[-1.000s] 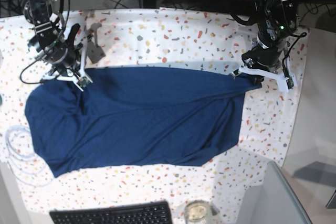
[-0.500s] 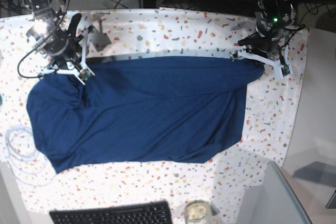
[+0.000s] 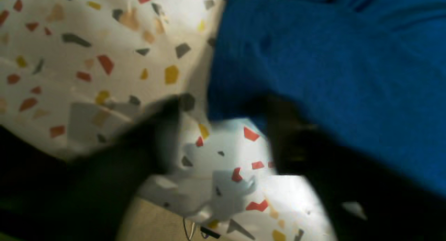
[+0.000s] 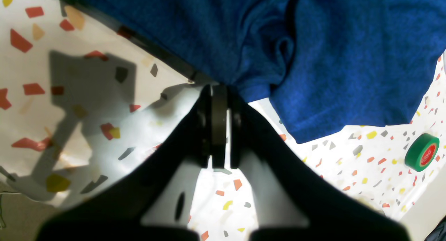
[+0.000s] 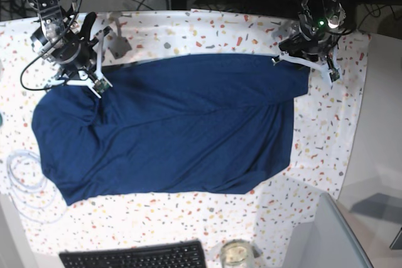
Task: Layout the t-shirt on the table in an organized manner, then fold the t-shirt properly
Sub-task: 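Move the left gripper onto the shirt body and press it flat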
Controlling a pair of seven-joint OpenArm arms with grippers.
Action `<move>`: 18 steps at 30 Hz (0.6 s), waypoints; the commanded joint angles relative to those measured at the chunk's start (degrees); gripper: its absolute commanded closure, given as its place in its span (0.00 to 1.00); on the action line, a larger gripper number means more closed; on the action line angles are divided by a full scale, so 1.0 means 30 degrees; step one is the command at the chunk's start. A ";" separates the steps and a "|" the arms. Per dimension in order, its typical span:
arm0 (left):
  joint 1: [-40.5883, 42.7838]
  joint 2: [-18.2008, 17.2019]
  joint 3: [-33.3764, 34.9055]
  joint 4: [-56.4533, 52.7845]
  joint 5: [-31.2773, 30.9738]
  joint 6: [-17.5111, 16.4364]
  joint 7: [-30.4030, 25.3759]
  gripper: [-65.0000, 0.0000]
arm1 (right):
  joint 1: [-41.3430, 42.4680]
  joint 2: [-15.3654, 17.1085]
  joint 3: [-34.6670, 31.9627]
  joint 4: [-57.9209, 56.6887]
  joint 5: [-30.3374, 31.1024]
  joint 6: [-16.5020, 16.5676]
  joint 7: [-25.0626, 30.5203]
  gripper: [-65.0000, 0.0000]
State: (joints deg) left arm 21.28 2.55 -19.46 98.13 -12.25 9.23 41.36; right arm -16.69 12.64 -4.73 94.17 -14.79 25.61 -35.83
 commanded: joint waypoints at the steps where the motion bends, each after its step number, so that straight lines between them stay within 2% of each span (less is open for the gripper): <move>1: 0.0131 -0.0014 -0.0325 0.0449 -0.0004 0.0101 -0.0264 0.27 | 0.0127 0.0196 0.0068 0.0390 0.0050 -0.0022 0.0179 1.00; 3: 0.0072 0.0309 -0.0999 0.0712 -0.0004 0.0101 -0.0264 0.16 | 0.0127 0.0225 0.0068 0.0390 0.0050 -0.0022 -0.0084 1.00; 7: 0.0189 0.1071 -0.2259 0.2822 -0.0004 0.0101 -0.0235 0.15 | 0.0156 0.0225 0.0039 0.0537 0.0050 -0.0022 -0.0495 1.00; 10: -0.0016 0.1745 -0.2230 0.5342 -0.0034 0.0101 0.2080 0.15 | 0.0156 0.0254 0.0039 0.0947 0.0050 -0.0022 -0.0612 1.00; 12: -0.1071 0.2126 -0.2230 0.5430 -0.1001 0.0101 0.3809 0.15 | 0.0156 0.0254 0.0039 0.1093 0.0050 -0.0022 -0.0641 1.00; 14: -0.2213 0.2126 -0.2347 0.4434 -0.2114 0.0101 0.4512 0.16 | 0.0215 0.0254 0.0039 0.1093 0.0050 -0.0022 -0.0876 1.00; 16: -0.3151 0.2096 -0.2259 0.3174 -0.2671 0.0101 0.4219 0.29 | 0.0244 0.0576 0.0039 0.1064 0.0050 -0.0022 -0.0993 1.00; 18: -0.4235 0.1920 -0.2201 0.1621 -0.2407 0.0101 0.3633 0.55 | 0.0244 0.0635 0.0039 0.1064 0.0050 -0.0022 -0.0993 1.00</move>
State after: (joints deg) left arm 9.13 8.49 -26.20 102.04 -19.14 9.32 52.64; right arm -16.32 14.15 -4.78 96.38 -14.61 25.67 -39.27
